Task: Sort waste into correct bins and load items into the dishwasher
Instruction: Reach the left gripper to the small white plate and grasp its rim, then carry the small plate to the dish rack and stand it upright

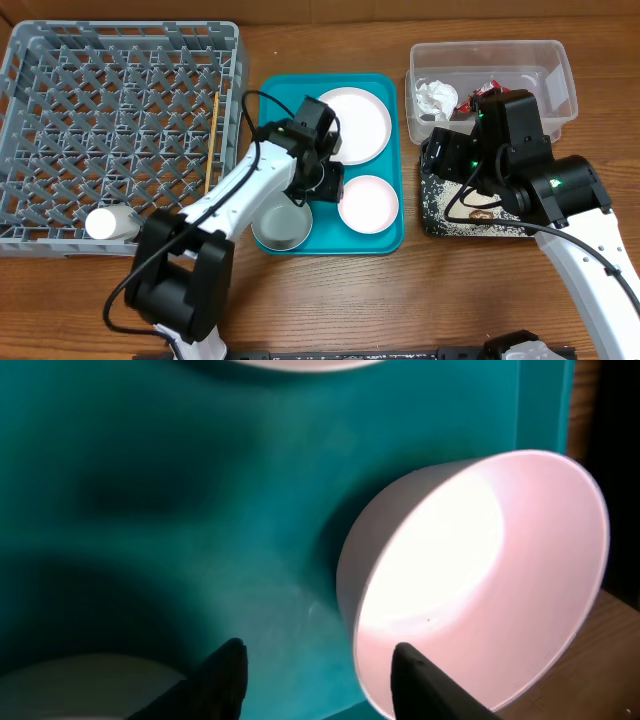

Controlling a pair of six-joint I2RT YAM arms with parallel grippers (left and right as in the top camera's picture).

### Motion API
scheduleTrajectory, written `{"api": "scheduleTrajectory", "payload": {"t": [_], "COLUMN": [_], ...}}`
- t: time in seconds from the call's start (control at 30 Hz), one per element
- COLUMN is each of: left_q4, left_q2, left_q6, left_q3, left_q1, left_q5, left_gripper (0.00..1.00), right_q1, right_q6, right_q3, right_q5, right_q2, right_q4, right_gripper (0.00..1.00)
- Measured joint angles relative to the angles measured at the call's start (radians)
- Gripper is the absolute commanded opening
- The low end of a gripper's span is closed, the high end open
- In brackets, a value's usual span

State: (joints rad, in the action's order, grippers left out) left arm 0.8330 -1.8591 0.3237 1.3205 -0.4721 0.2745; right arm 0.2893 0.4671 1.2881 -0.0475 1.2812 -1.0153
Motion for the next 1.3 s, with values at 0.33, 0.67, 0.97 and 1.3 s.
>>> {"api": "scheduleTrajectory", "payload": {"t": [0.33, 0.67, 0.97, 1.3], "left_q4": [-0.095, -0.09, 0.042, 0.377], "left_q2": [-0.06, -0.06, -0.06, 0.143], "left_q6": [0.015, 0.016, 0.013, 0.006], "left_q3": [-0.021, -0.021, 0.022, 0.328], "left_q1": [-0.03, -0.044, -0.035, 0.138], "left_q5": [0.045, -0.045, -0.058, -0.325], "left_gripper": [0.27, 0.04, 0.04, 0.04], "right_q1": [0.0, 0.0, 0.0, 0.0], "right_q6": [0.0, 0.0, 0.0, 0.0], "right_q3": [0.0, 0.0, 0.0, 0.0], "right_q5": [0.0, 0.0, 0.0, 0.0], "right_q2": [0.002, 0.004, 0.004, 0.004], "right_q4": [0.001, 0.002, 0.0, -0.001], "right_gripper": [0.81, 0.81, 0.81, 0.81]}}
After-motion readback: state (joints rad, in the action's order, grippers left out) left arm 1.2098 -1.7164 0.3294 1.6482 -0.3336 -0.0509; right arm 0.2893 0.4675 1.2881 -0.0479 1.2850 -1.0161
